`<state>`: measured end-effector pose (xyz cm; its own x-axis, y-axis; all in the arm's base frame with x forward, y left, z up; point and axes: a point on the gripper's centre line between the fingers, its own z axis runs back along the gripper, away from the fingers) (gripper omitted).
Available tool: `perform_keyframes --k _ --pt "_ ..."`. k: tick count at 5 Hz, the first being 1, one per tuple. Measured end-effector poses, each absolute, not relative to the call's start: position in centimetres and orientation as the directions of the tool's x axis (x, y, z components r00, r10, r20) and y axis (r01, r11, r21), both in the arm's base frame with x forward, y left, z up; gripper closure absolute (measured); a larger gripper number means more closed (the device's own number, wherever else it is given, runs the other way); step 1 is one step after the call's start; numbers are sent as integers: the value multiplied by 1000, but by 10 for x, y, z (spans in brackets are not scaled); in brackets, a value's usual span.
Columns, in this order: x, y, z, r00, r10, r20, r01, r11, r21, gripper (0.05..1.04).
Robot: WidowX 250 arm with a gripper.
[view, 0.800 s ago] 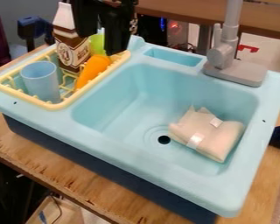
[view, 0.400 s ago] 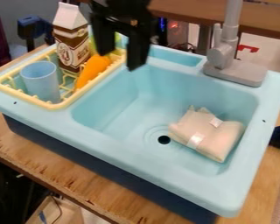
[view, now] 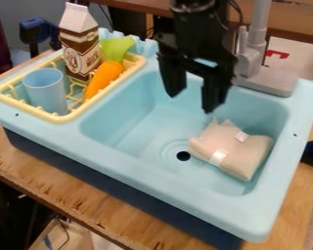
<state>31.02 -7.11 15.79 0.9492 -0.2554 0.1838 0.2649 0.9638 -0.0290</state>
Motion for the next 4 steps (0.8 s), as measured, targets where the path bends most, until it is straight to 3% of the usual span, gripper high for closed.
perform_keyframes --k 1,4 --pt "318 -83 142 947 -239 216 260 963 -73 89" --pt "345 -106 89 951 -257 169 272 960 -66 89"
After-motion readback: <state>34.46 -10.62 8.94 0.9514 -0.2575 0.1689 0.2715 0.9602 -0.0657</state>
